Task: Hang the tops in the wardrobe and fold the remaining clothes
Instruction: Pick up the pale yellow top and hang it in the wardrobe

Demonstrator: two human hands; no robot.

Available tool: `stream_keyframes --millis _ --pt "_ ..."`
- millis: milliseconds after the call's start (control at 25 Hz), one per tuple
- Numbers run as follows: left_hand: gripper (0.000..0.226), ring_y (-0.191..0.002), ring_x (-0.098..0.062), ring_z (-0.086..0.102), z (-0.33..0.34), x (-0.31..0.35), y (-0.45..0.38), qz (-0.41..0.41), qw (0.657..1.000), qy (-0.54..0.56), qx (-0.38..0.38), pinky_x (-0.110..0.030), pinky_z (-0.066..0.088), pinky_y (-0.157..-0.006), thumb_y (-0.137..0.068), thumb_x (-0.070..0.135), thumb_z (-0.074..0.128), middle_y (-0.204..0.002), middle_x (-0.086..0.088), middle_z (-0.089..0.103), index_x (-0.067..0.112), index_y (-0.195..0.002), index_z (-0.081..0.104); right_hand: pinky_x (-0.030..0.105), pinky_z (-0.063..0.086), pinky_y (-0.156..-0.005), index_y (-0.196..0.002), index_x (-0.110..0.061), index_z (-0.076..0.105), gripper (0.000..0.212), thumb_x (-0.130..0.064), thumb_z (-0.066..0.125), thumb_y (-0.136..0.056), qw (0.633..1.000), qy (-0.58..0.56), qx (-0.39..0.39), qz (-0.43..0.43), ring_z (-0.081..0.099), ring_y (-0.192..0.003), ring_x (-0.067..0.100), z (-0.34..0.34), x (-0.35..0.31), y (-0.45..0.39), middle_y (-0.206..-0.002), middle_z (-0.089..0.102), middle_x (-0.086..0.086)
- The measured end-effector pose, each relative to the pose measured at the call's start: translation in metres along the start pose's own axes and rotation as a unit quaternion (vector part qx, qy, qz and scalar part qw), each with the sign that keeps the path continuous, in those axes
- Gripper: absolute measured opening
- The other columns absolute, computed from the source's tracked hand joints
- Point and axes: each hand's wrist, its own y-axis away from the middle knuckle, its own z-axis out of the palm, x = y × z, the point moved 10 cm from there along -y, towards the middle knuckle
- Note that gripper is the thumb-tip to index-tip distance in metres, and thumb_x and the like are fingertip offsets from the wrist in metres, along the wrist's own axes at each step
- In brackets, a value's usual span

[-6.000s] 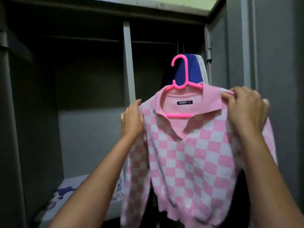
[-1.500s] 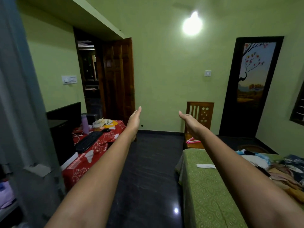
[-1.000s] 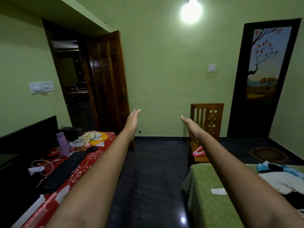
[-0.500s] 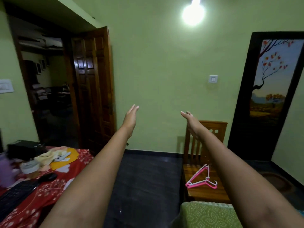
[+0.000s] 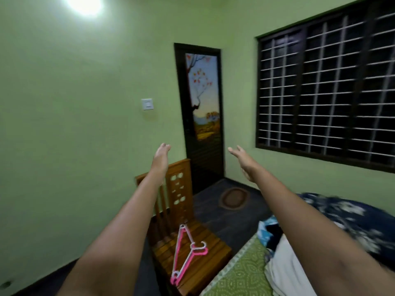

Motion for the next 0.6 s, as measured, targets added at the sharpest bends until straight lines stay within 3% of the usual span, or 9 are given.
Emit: stream_keyframes --millis 240,600 --pt "0.051 -0.144 -0.019 0.023 0.147 0.016 -0.057 0.028 0.978 0.036 -0.204 -0.039 0.018 -0.119 -0.102 0.031 0.035 -0.155 0.000 0.027 0.017 -0.150 0.025 0.042 0.015 -0.115 -0.153 -0.022 0.012 0.075 -0.046 0.051 -0.094 0.976 0.010 0.219 0.010 0.016 -0.145 0.026 -0.131 0.003 0.023 -0.159 0.015 0.004" --pt "0.050 -0.140 -0.019 0.029 0.311 -0.023 -0.006 -0.005 0.927 0.039 -0.374 -0.033 0.024 -0.113 -0.101 0.029 0.040 -0.153 0.001 0.030 0.017 -0.148 0.030 0.049 0.017 -0.116 -0.152 -0.027 0.014 0.073 -0.057 0.046 -0.092 0.920 0.058 0.384 0.064 0.018 -0.144 0.032 -0.251 0.028 0.127 -0.159 0.014 0.004"
